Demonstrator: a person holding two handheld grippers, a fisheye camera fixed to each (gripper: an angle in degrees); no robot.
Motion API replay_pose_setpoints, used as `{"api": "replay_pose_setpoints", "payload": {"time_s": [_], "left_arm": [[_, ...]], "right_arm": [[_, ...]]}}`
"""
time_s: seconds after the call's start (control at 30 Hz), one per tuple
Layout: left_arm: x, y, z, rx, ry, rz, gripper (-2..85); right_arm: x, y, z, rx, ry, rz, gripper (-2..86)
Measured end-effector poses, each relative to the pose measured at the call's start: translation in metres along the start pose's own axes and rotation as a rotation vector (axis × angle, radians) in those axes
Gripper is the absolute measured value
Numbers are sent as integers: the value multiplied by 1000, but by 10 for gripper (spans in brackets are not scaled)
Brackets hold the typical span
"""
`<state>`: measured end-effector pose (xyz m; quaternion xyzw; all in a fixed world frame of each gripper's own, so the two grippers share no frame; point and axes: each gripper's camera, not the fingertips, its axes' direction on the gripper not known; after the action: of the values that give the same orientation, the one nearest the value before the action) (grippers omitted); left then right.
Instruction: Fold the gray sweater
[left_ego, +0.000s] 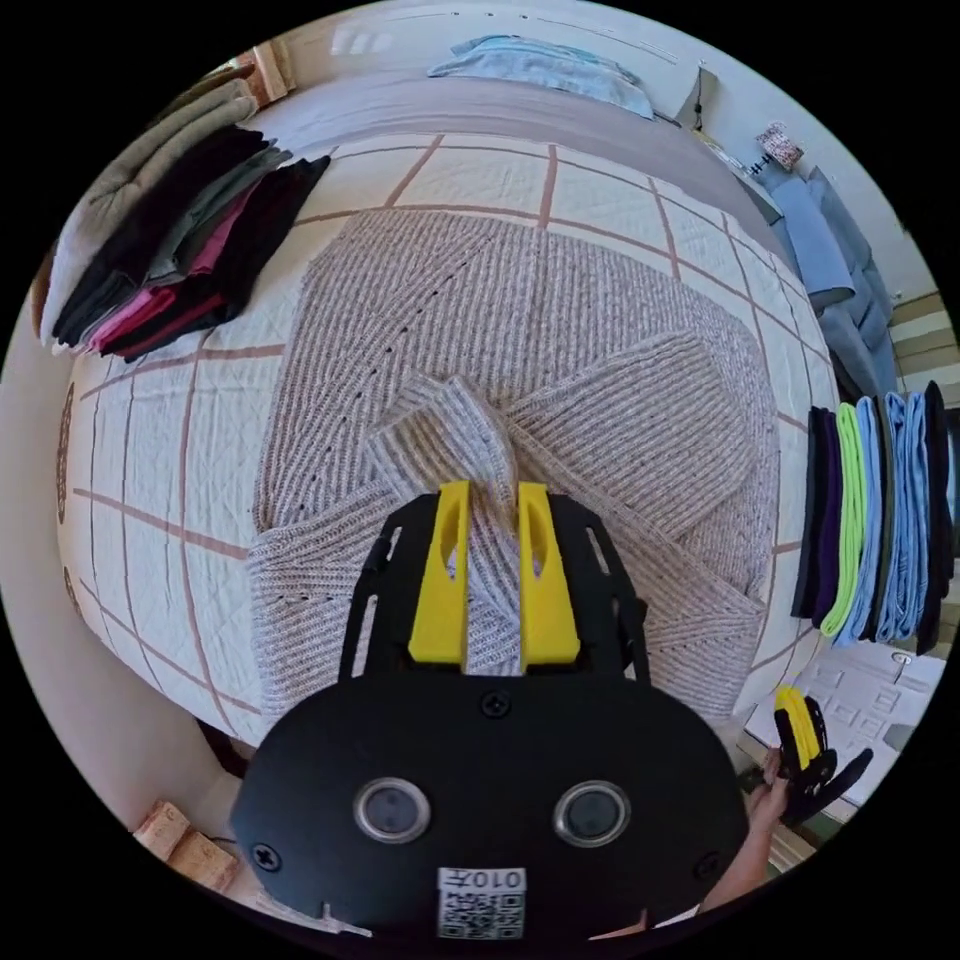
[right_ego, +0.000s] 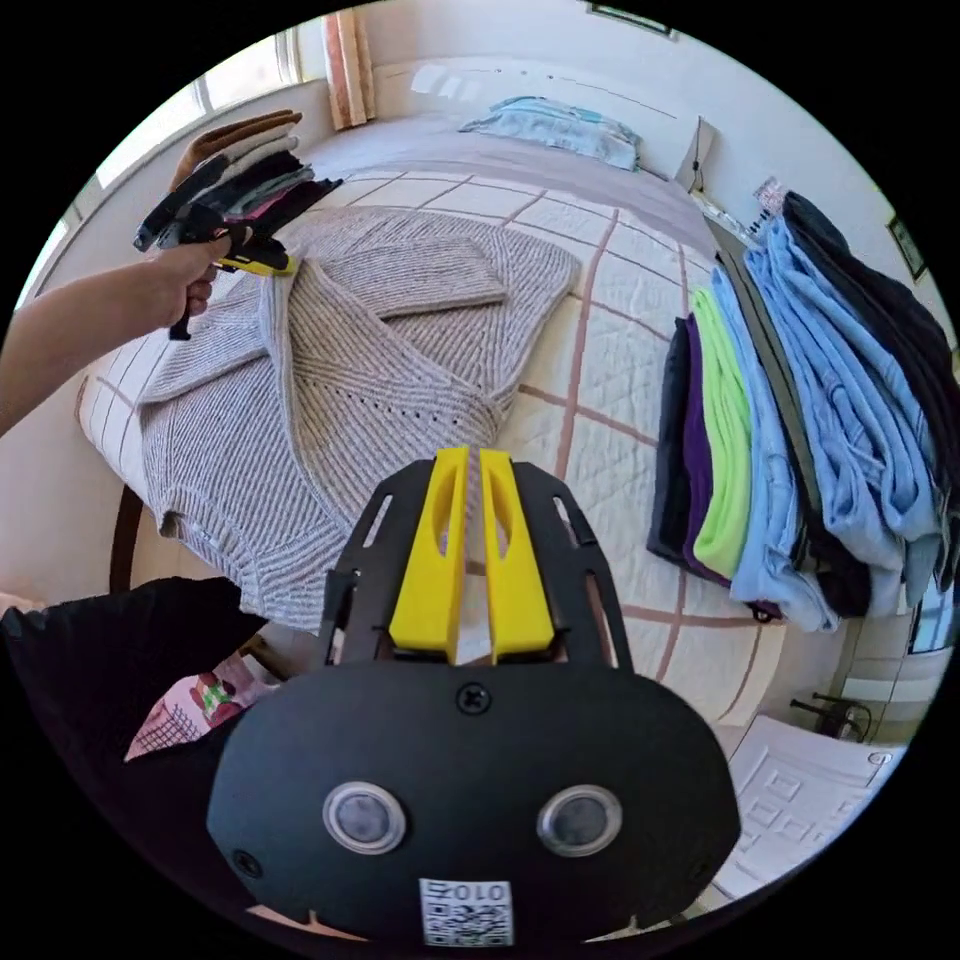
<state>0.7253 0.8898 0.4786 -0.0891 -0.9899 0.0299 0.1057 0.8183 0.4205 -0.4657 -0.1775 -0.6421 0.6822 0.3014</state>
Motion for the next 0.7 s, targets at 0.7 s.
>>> {"api": "replay_pose_setpoints", "payload": {"time_s": [0.7], "left_arm": [[-181, -14, 33, 61, 859, -100, 55]], "right_arm": [[73, -85, 110, -196, -487, -546, 77]]}}
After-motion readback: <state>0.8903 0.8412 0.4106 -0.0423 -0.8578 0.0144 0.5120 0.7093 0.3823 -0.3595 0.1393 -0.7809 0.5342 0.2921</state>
